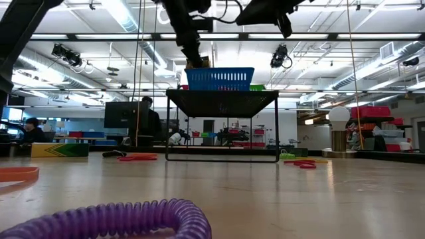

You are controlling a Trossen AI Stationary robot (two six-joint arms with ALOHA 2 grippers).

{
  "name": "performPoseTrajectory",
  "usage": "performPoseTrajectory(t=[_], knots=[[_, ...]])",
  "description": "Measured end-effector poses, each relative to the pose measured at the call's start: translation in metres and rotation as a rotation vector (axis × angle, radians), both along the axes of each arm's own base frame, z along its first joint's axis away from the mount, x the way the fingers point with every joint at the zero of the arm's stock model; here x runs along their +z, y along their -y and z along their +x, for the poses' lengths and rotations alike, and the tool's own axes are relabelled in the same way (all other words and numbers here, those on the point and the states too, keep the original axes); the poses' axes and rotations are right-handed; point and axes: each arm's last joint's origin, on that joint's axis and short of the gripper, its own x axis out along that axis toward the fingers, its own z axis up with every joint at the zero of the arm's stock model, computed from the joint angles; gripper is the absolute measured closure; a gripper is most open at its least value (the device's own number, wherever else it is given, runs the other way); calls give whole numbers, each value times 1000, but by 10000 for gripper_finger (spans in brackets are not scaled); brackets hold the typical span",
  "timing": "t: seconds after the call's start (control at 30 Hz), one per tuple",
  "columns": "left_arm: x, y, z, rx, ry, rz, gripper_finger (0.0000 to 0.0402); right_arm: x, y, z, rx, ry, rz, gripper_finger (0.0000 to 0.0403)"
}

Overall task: Pick & Place Office Desk Supplies
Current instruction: Put the yellow crayon box into the red bin on the shelf

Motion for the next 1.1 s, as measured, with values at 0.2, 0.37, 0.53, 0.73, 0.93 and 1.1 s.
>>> performPoseTrajectory(t=[0.2, 0.37, 0.53, 0.73, 0.93, 1.1], knots=[[-11, -11, 7, 0, -1, -13, 385, 0, 0, 0, 3, -3, -10, 392], [-17, -16, 10, 6, -19, -7, 385, 0, 0, 0, 6, -6, -16, 392], [-18, -20, 10, 17, -15, -1, 373, 0, 0, 0, 6, -7, -16, 392], [-18, -20, 11, 11, -15, 12, 320, 0, 0, 0, 8, -9, -23, 392], [-17, -21, 11, 18, -11, 25, 279, 0, 0, 0, 8, -9, -23, 392], [-16, -22, 12, 30, -28, 80, 252, 0, 0, 0, 8, -10, -23, 392]])
